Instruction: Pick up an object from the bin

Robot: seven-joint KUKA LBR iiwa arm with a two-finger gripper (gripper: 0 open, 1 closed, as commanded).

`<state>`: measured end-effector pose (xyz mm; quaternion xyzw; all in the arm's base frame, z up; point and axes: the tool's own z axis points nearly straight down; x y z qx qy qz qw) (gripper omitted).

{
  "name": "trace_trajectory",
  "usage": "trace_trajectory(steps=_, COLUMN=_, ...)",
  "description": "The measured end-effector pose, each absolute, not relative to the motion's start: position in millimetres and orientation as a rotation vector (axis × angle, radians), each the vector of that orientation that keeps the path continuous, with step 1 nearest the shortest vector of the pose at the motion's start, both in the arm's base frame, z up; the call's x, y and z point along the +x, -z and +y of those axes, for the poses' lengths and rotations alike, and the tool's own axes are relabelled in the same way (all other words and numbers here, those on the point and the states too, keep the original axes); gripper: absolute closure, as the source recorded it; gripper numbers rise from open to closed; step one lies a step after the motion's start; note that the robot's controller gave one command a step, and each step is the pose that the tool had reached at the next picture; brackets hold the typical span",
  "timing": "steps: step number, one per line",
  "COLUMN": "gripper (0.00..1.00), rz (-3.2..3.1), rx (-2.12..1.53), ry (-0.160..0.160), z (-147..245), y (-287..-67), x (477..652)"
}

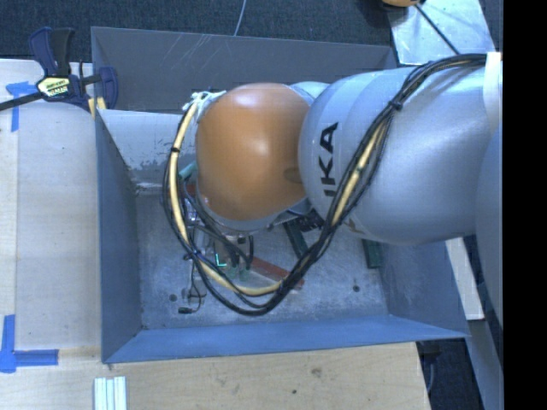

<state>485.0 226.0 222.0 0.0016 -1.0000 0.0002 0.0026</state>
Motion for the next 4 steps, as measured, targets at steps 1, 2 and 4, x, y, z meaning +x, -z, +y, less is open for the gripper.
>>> trace_trajectory(steps=1, gripper=0.0, rz=-3.147, rx=-0.045, ry=0.008, z=190, y=-205, x=486.2)
trace_trajectory(steps=2, gripper=0.0, rz=-3.141, rx=-0.153, ry=0.002, z=120, y=-166, x=485.9)
trace_trajectory(steps=4, gripper=1.0, rz=-3.139, rx=0.171, ry=0.001, z=101, y=-83, x=558.7)
